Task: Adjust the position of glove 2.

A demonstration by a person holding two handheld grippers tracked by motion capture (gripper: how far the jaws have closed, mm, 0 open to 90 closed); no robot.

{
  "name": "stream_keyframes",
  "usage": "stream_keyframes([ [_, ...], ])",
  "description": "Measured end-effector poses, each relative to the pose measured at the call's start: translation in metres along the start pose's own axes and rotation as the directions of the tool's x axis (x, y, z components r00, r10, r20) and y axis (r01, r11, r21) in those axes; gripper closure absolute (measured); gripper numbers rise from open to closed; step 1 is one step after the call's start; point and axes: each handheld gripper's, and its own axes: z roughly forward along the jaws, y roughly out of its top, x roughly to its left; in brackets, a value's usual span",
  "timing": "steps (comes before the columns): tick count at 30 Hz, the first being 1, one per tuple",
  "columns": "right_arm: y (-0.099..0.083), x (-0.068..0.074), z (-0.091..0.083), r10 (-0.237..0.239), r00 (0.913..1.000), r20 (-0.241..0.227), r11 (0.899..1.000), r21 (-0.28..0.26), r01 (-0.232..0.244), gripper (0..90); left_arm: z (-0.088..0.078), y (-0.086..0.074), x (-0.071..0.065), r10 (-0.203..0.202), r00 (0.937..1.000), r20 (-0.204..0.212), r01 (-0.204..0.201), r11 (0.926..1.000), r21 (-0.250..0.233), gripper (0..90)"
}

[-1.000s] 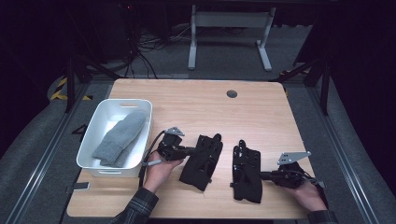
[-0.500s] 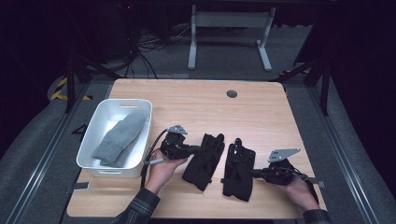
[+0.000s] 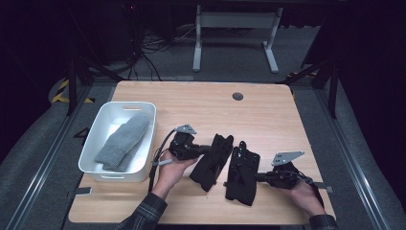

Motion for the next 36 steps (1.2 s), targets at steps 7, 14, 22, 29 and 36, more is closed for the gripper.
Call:
stream_keyframes([
  [7, 0.002, -0.001, 0.003, -0.001, 1.0, -0.001, 1.0, 0.0, 0.001, 90.0, 0.005, 0.002, -0.003, 0.004, 0.9997, 0.026, -0.004, 1.0, -0.004, 88.0],
  [14, 0.01, 0.001, 0.011, -0.01, 0.9998, -0.019, 1.0, 0.0, 0.01, 90.0, 0.008, 0.006, -0.007, 0.008, 0.9985, 0.054, -0.008, 0.9999, -0.009, 88.0],
  [22, 0.017, 0.003, 0.021, -0.011, 0.999, -0.044, 1.0, -0.012, 0.011, 90.0, 0.008, 0.01, -0.01, 0.012, 0.9973, 0.072, -0.011, 0.9998, -0.017, 88.0],
  [29, 0.024, 0.007, 0.029, -0.023, 0.9988, -0.043, 1.0, -0.011, 0.023, 90.0, 0.012, 0.015, -0.017, 0.034, 0.9965, 0.077, -0.033, 0.9993, -0.016, 88.1],
  [36, 0.032, 0.009, 0.038, -0.039, 0.9984, -0.042, 0.999, -0.013, 0.038, 90.0, 0.023, 0.016, -0.021, 0.034, 0.9951, 0.093, -0.034, 0.9994, -0.001, 88.1],
])
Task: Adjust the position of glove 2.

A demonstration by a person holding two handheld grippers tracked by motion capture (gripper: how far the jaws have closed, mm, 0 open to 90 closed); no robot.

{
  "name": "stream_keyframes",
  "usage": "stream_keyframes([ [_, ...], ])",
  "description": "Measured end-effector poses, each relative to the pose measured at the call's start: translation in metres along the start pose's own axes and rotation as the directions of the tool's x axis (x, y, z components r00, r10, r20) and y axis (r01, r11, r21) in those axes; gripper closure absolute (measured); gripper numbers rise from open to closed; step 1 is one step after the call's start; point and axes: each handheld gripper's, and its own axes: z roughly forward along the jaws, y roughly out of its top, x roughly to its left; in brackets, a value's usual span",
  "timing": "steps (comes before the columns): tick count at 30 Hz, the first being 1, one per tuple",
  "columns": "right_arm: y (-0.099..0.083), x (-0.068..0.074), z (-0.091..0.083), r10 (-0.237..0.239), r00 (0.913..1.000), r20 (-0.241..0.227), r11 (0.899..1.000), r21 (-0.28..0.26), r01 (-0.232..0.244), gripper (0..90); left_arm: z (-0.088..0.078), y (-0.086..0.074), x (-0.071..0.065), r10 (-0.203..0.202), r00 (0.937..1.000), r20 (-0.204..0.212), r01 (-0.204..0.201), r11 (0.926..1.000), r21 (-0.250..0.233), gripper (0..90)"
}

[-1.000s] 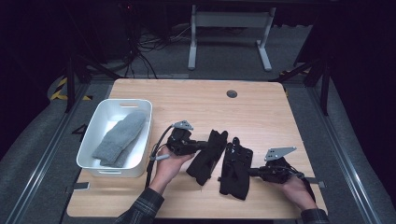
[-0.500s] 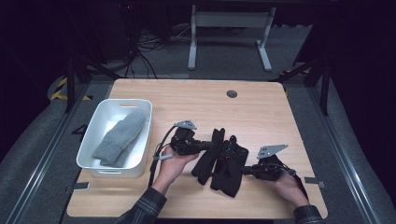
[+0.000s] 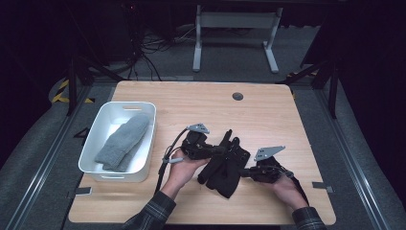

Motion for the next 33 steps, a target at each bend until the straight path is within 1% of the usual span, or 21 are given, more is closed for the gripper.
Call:
stream_keyframes([
  [3, 0.003, 0.001, 0.003, -0.008, 0.9999, 0.011, 1.0, -0.002, 0.008, 90.0, 0.004, -0.001, -0.001, 0.004, 1.0, 0.002, -0.004, 0.9998, 0.022, 88.1],
  [6, 0.005, 0.002, 0.005, -0.012, 0.9998, 0.012, 1.0, -0.004, 0.012, 90.0, 0.009, -0.002, -0.002, 0.003, 1.0, 0.009, -0.003, 0.9997, 0.024, 88.0],
  [10, 0.007, 0.002, 0.008, -0.016, 0.9998, 0.011, 1.0, -0.007, 0.016, 90.0, 0.015, -0.004, -0.002, 0.006, 0.9999, 0.015, -0.006, 0.9992, 0.04, 88.0],
  [12, 0.008, 0.003, 0.009, -0.022, 0.9997, 0.008, 1.0, -0.005, 0.022, 90.0, 0.021, -0.007, -0.003, 0.002, 0.9997, 0.024, -0.003, 0.9985, 0.054, 88.0],
  [13, 0.008, 0.003, 0.009, -0.022, 0.9997, 0.008, 1.0, -0.005, 0.022, 90.0, 0.021, -0.007, -0.003, 0.002, 0.9997, 0.024, -0.003, 0.9985, 0.054, 88.0],
  [15, 0.009, 0.004, 0.01, -0.024, 0.9997, 0.007, 1.0, -0.005, 0.024, 90.0, 0.028, -0.009, -0.004, -0.001, 0.9995, 0.03, -0.001, 0.9981, 0.062, 88.0],
  [17, 0.009, 0.004, 0.011, -0.024, 0.9997, 0.004, 1.0, -0.005, 0.024, 90.0, 0.035, -0.011, -0.006, 0.001, 0.9994, 0.034, -0.004, 0.9969, 0.079, 88.1],
  [18, 0.009, 0.004, 0.011, -0.024, 0.9997, 0.002, 1.0, -0.005, 0.024, 90.0, 0.035, -0.011, -0.006, 0.001, 0.9994, 0.034, -0.004, 0.9969, 0.079, 88.1],
  [20, 0.009, 0.004, 0.011, -0.023, 0.9997, 0.003, 1.0, -0.005, 0.023, 90.0, 0.041, -0.012, -0.007, 0.001, 0.9992, 0.04, -0.004, 0.9963, 0.086, 88.2],
  [22, 0.009, 0.004, 0.011, -0.024, 0.9997, 0.003, 1.0, -0.005, 0.024, 90.0, 0.046, -0.014, -0.008, 0.001, 0.9989, 0.047, -0.006, 0.9948, 0.102, 89.1],
  [25, 0.009, 0.004, 0.011, -0.024, 0.9997, 0.003, 1.0, -0.003, 0.024, 90.0, 0.049, -0.016, -0.007, -0.002, 0.9987, 0.051, -0.003, 0.9944, 0.106, 88.7],
  [27, 0.008, 0.004, 0.009, -0.028, 0.9996, 0.009, 1.0, 0.001, 0.028, 90.0, 0.05, -0.016, -0.007, -0.006, 0.9985, 0.055, 0.0, 0.9953, 0.097, 88.4],
  [28, 0.007, 0.003, 0.006, -0.026, 0.9995, 0.02, 1.0, -0.004, 0.026, 90.0, 0.049, -0.015, -0.008, 0.001, 0.9977, 0.068, -0.007, 0.9956, 0.094, 87.8],
  [29, 0.007, 0.002, 0.004, -0.024, 0.9993, 0.028, 1.0, -0.008, 0.024, 90.0, 0.048, -0.015, -0.01, -0.001, 0.9966, 0.083, -0.006, 0.9969, 0.078, 87.7],
  [30, 0.006, 0.0, 0.001, -0.018, 0.9992, 0.036, 1.0, -0.02, 0.018, 90.0, 0.047, -0.014, -0.01, 0.005, 0.9963, 0.085, -0.012, 0.9969, 0.078, 85.8],
  [31, 0.006, -0.002, -0.002, -0.013, 0.999, 0.043, 1.0, -0.025, 0.014, 89.9, 0.046, -0.013, -0.012, 0.003, 0.9957, 0.092, -0.009, 0.9974, 0.072, 84.5],
  [32, 0.004, -0.004, -0.005, -0.009, 0.998, 0.062, 0.999, -0.031, 0.011, 89.2, 0.045, -0.013, -0.012, 0.007, 0.9956, 0.094, -0.013, 0.9975, 0.07, 82.8],
  [33, 0.003, -0.006, -0.008, -0.006, 0.9973, 0.073, 0.999, -0.033, 0.008, 85.7, 0.044, -0.013, -0.013, 0.013, 0.9958, 0.09, -0.019, 0.9973, 0.07, 83.4],
])
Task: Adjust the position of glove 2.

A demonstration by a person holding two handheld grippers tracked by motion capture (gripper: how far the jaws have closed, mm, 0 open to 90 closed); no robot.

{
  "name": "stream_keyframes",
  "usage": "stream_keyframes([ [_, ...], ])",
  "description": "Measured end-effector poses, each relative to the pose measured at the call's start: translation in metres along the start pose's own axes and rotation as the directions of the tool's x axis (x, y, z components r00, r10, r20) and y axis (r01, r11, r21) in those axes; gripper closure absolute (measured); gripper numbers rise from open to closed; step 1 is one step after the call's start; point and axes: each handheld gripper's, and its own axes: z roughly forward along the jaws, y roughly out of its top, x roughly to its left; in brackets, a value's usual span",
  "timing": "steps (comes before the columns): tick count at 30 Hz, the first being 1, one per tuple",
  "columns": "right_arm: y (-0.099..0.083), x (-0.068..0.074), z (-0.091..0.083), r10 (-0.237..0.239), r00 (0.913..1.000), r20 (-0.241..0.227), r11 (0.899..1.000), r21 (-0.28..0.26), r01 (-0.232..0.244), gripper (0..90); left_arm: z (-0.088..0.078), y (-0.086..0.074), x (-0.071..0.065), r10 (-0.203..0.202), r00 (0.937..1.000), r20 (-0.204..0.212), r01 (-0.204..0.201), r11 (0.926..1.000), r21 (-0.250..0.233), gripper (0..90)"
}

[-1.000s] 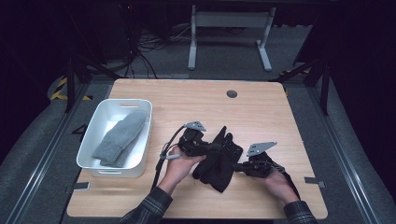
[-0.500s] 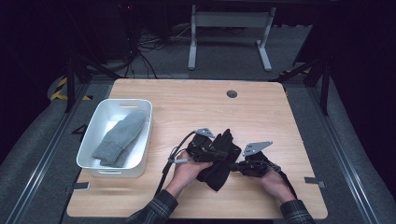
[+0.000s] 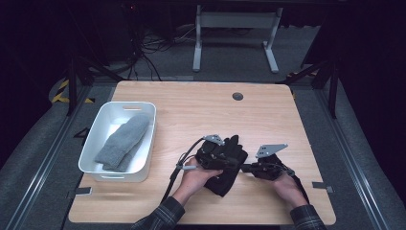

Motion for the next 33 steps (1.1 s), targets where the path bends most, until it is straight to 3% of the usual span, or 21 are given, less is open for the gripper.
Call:
stream_keyframes([
  [3, -0.003, -0.005, -0.006, 0.01, 0.9993, 0.036, 1.0, -0.008, -0.01, 80.7, -0.001, -0.001, -0.002, 0.012, 0.9999, -0.003, -0.012, 0.9998, 0.014, 89.5],
  [7, -0.009, -0.015, -0.018, 0.034, 0.992, 0.122, 0.999, -0.031, -0.031, 62.7, 0.004, -0.007, -0.006, 0.021, 0.9998, -0.006, -0.021, 0.9986, 0.049, 90.0],
  [10, -0.014, -0.025, -0.023, 0.074, 0.9801, 0.184, 0.997, -0.041, -0.067, 47.8, 0.013, -0.012, -0.009, 0.029, 0.9995, -0.009, -0.028, 0.9955, 0.091, 90.0],
  [15, -0.02, -0.037, -0.025, 0.11, 0.9584, 0.264, 0.994, -0.042, -0.102, 33.0, 0.029, -0.02, -0.009, 0.046, 0.9985, -0.031, -0.04, 0.9852, 0.167, 90.0],
  [22, -0.024, -0.044, -0.025, 0.137, 0.9403, 0.312, 0.991, -0.043, -0.13, 24.6, 0.024, -0.021, -0.01, 0.078, 0.9935, -0.083, -0.059, 0.9752, 0.213, 90.0],
  [27, -0.025, -0.046, -0.024, 0.149, 0.9361, 0.319, 0.989, -0.044, -0.142, 23.1, 0.011, -0.022, -0.008, 0.125, 0.9828, -0.136, -0.088, 0.9654, 0.245, 90.0],
  [28, -0.025, -0.046, -0.024, 0.148, 0.9353, 0.321, 0.989, -0.042, -0.142, 22.7, 0.007, -0.022, -0.006, 0.121, 0.9832, -0.137, -0.083, 0.9636, 0.254, 90.0],
  [33, -0.026, -0.047, -0.022, 0.145, 0.933, 0.329, 0.989, -0.034, -0.142, 21.4, -0.007, -0.026, 0.001, 0.114, 0.9768, -0.181, -0.066, 0.9656, 0.251, 90.0],
])
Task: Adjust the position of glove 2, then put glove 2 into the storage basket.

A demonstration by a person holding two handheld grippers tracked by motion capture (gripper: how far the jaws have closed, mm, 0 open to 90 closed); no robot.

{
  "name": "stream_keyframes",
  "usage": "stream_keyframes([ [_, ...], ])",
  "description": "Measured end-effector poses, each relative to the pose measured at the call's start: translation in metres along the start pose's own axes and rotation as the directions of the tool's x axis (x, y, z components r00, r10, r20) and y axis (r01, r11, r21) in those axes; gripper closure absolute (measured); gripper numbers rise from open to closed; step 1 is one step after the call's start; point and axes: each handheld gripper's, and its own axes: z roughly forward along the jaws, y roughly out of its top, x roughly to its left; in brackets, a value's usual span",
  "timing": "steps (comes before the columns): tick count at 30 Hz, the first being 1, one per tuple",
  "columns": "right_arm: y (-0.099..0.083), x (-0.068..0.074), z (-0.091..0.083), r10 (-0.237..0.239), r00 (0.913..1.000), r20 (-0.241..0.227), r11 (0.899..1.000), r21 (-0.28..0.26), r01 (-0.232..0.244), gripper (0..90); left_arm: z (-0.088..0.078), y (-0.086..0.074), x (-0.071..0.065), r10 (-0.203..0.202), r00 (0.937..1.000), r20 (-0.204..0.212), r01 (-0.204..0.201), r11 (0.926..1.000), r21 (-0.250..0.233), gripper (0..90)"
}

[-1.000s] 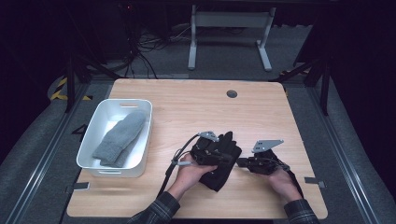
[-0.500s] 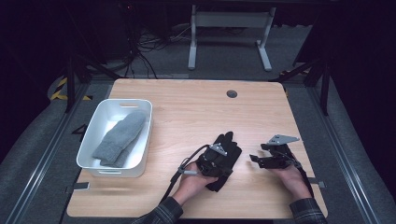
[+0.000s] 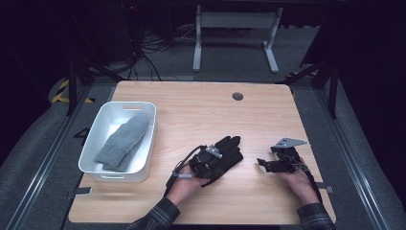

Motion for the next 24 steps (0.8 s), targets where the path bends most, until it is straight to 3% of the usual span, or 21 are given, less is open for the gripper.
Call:
stream_keyframes([
  [4, 0.0, 0.001, 0.001, -0.008, 0.9999, 0.009, 1.0, 0.005, 0.008, 21.0, -0.006, -0.004, 0.005, -0.01, 0.9998, -0.019, 0.009, 1.0, -0.003, 90.0],
  [10, -0.001, 0.001, 0.003, -0.009, 0.9999, 0.014, 1.0, 0.01, 0.009, 18.0, -0.012, -0.002, 0.005, -0.001, 1.0, -0.006, 0.001, 0.9998, -0.021, 89.4],
  [13, -0.001, 0.001, 0.004, -0.01, 0.9998, 0.014, 1.0, 0.008, 0.01, 16.5, -0.018, 0.001, 0.006, 0.013, 0.9997, -0.02, -0.014, 0.9998, -0.016, 81.1],
  [16, -0.001, 0.001, 0.004, -0.015, 0.9998, 0.014, 1.0, 0.004, 0.015, 15.2, -0.027, 0.005, 0.01, 0.034, 0.9976, -0.06, -0.036, 0.9988, -0.034, 66.9],
  [21, -0.002, 0.001, 0.006, -0.015, 0.9998, 0.015, 1.0, -0.006, 0.015, 13.5, -0.034, 0.014, 0.02, 0.082, 0.989, -0.123, -0.085, 0.9963, -0.015, 43.4],
  [24, -0.002, 0.001, 0.007, -0.014, 0.9998, 0.016, 1.0, -0.011, 0.014, 12.0, -0.035, 0.018, 0.027, 0.104, 0.9882, -0.112, -0.106, 0.9944, -0.006, 36.2],
])
